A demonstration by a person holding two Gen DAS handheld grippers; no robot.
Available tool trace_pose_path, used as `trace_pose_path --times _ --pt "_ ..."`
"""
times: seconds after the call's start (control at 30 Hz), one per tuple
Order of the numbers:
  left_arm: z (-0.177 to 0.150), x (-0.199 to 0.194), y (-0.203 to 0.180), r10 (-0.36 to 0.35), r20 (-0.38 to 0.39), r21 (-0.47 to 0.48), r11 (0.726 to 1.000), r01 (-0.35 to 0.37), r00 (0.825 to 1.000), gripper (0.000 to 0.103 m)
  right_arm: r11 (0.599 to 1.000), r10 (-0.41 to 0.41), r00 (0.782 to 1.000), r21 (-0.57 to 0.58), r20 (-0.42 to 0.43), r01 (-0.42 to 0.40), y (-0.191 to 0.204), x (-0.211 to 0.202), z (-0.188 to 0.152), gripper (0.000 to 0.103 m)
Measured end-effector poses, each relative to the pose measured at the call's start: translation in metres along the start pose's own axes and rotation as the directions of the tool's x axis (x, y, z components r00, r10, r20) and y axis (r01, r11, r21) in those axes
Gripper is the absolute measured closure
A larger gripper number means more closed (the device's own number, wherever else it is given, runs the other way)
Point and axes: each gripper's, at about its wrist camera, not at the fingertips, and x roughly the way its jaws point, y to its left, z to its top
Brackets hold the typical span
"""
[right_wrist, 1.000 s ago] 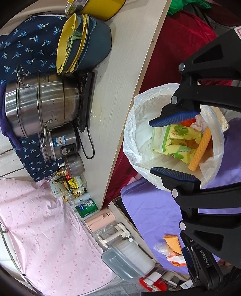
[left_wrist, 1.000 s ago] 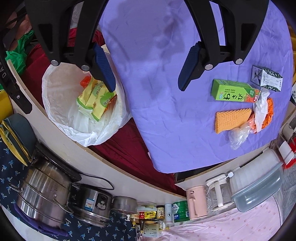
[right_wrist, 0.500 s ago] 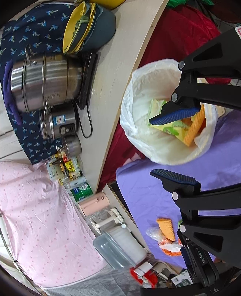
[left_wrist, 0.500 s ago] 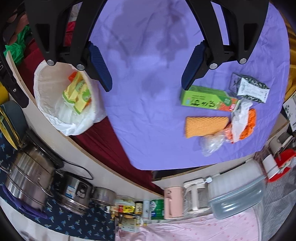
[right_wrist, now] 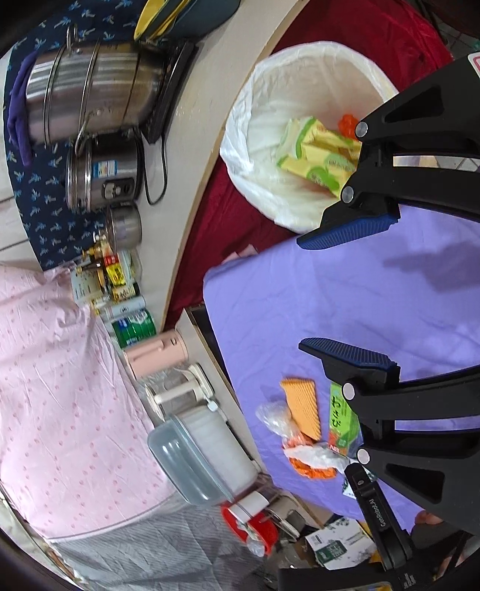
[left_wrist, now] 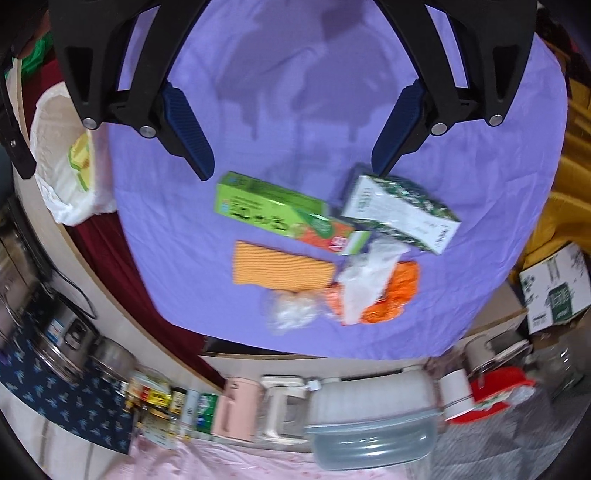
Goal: Collect trash
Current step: 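Move both tools back over the table toward the milk carton, then grasp the green-white milk carton with the left gripper while the right gripper grasps the clear plastic bag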
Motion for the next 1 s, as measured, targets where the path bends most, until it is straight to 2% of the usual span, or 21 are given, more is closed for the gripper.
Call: trace_pose_path --times 0.3,0.47,0.67,1.0 --pt "0.012 0.014 0.085 0.086 -0.043 -0.179 0.979 -0.092 0.995 0.016 0.996 0.065 0.997 -0.054 -0.051 -0.068 0.053 0.028 -0.008 0.054" --pt "0.016 0.026 0.115 0.097 -0.082 -0.261 0.958 -0.116 0.992 0.016 0.992 0.095 0.992 -0.069 -0.086 -0.102 0.078 0.048 -0.012 0.054" --pt "0.025 0.045 0.132 0.102 -0.141 -0.355 0.923 -0.146 0.985 0.016 0.987 0.124 0.985 -0.091 -0.124 -0.136 0.104 0.076 -0.014 0.054" --pt "0.047 0.091 0.128 0.104 -0.215 -0.397 0.899 -0.184 0.971 0.016 0.974 0.161 0.972 -0.129 -0.17 -0.184 0.143 0.134 0.001 0.054"
